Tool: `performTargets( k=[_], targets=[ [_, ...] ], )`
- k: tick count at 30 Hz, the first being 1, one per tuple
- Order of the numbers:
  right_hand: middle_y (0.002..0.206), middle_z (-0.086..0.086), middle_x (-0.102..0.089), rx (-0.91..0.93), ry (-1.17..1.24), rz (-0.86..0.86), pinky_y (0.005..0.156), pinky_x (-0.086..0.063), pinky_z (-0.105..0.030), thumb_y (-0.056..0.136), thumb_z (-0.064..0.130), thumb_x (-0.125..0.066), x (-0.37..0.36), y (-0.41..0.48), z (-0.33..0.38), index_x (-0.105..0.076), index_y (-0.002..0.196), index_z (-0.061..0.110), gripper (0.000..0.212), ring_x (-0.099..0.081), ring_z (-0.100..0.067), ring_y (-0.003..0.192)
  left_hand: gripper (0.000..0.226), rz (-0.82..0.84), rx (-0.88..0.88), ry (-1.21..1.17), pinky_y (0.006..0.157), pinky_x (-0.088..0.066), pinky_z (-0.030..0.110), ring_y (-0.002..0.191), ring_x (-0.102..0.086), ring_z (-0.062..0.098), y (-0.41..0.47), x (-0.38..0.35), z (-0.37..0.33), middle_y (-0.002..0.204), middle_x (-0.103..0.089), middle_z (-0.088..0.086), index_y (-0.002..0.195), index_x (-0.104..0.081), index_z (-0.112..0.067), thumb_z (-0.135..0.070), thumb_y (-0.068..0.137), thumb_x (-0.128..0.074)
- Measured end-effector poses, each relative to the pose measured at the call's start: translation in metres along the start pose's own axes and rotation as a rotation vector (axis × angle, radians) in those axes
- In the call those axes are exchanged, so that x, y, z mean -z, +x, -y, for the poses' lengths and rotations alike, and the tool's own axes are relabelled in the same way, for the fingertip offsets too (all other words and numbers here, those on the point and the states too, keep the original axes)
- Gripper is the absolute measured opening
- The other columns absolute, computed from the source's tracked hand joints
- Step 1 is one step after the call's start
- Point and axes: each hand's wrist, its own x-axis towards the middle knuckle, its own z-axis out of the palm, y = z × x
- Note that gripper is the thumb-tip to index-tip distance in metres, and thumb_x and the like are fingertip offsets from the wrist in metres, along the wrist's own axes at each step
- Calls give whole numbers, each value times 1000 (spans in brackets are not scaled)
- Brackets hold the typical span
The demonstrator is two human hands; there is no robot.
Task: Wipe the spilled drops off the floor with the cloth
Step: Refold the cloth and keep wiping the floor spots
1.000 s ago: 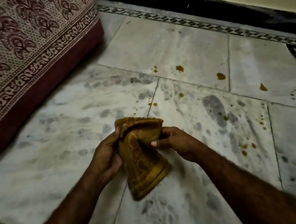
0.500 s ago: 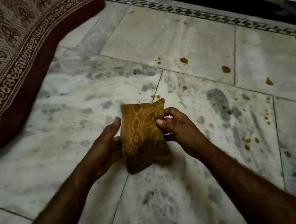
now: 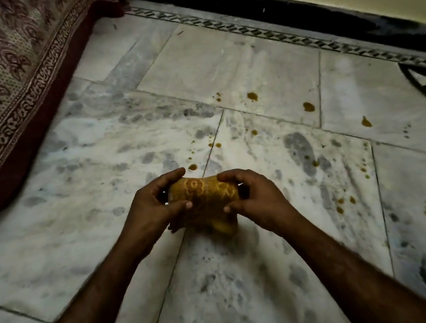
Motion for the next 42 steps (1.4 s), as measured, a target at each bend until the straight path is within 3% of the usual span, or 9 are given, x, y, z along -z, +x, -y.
performTargets(
  k=[4,7,12,15,18,20,25,30,42],
  targets=[
    [101,11,-59,83,-76,-101,74,-49,-19,71,11,-87,8,1,5,-74,93,39,38,-60,-1,83,57,-76,-107,378,65,-48,4,90,-64,-9,-1,-3,-9,109,-71,-7,122,-71,-29,-6,71,-85],
    [109,12,-56,67,-67,-116,80,-40,-10,72,16,-88,14,0,2,-75,84,30,22,-54,5,100,34,-90,-187,595,74,-42,7,90,-60,-2,-5,-3,-17,98,-64,-8,100,-76,-35,-18,71,-84],
    [82,-5,-72,-2,288,-5,75,-56,-34,83,7,-80,15,-1,-9,-71,86,10,10,-69,-16,81,13,64,-51,461,74,-49,24,86,-66,4,-3,2,-14,90,-70,-7,82,-68,-31,-34,77,-80],
    [90,-13,-76,-81,379,-99,75,-59,-41,85,11,-80,4,8,-20,-72,96,8,14,-73,-21,84,16,123,19,418,74,-58,35,83,-71,12,16,3,-1,88,-74,-3,88,-70,-30,-43,79,-76],
    [123,-10,-67,-187,-36,-215,97,-52,-44,90,25,-74,-16,25,-36,-62,128,15,41,-65,-27,112,34,89,-50,692,96,-52,31,114,-64,12,41,-3,27,125,-69,-4,123,-66,-29,-45,93,-64],
    [140,-10,-54,-81,-437,-226,105,-43,-41,97,27,-60,-41,32,-43,-52,141,15,46,-55,-31,126,50,48,-122,947,115,-31,33,139,-44,21,55,-5,47,151,-49,7,147,-47,-15,-38,103,-49],
    [163,-26,-26,155,-968,-82,123,-23,-53,105,35,-36,-117,33,-56,-26,159,8,61,-22,-44,152,74,65,-160,1257,124,-5,37,153,-16,26,80,5,85,164,-20,13,156,-21,-6,-49,98,-8],
    [157,-17,-42,176,-895,-229,114,-26,-51,98,44,-38,-116,30,-76,-46,151,13,61,-39,-37,145,86,49,-196,1342,121,-14,44,150,-26,30,93,15,99,162,-27,15,154,-28,-5,-61,97,3],
    [168,-11,-17,106,-854,-303,125,-18,-54,102,47,-28,-129,104,-68,-24,160,18,65,-15,-31,156,64,-5,-304,1377,120,-25,47,149,-27,29,94,18,104,161,-27,16,152,-30,-1,-36,99,-23]
  ],
)
